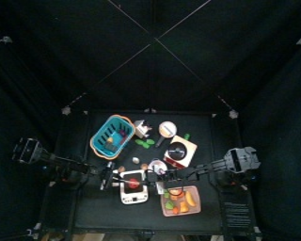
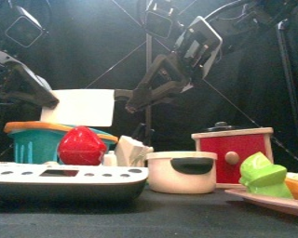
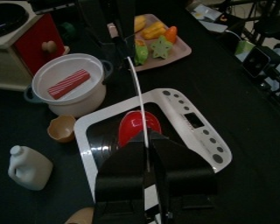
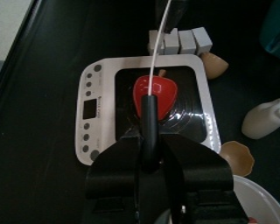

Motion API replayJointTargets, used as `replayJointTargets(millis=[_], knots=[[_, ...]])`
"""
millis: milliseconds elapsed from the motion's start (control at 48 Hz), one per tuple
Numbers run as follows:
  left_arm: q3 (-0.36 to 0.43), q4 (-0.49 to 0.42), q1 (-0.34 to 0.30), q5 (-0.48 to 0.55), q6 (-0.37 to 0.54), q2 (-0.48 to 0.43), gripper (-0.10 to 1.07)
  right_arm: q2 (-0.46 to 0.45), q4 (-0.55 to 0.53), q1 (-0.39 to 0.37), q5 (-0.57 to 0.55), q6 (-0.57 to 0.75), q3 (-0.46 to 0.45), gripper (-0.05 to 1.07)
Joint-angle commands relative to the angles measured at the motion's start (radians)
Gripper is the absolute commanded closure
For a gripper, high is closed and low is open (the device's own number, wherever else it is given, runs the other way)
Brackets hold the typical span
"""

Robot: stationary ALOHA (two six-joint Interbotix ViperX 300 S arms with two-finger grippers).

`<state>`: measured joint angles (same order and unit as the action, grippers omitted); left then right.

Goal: Cut apple

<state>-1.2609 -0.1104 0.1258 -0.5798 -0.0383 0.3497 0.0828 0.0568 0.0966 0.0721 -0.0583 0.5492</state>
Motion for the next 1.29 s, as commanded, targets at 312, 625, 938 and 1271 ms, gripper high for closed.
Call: replayJointTargets(millis=[312,625,938,1271], knots=[[0.032,-0.032,-0.011,-0.006,0.0,0.095,0.6,-0.084,-0.018,-0.021,0.009,-0.005,-0.021,0.57],[0.029,-0.029,-0.006,-0.005,0.002,0.074,0.6,-0.06,-0.012,-0.021,0.008,-0.003,-0.014,0.57],[0.038,-0.029,-0.005,-0.006,0.003,0.02,0.6,-0.051,0.002,-0.015,0.008,-0.002,-0.014,0.57],[0.038,-0.023,-0.005,-0.006,0.003,0.011,0.6,-0.049,0.005,-0.015,0.008,-0.002,-0.012,0.57]])
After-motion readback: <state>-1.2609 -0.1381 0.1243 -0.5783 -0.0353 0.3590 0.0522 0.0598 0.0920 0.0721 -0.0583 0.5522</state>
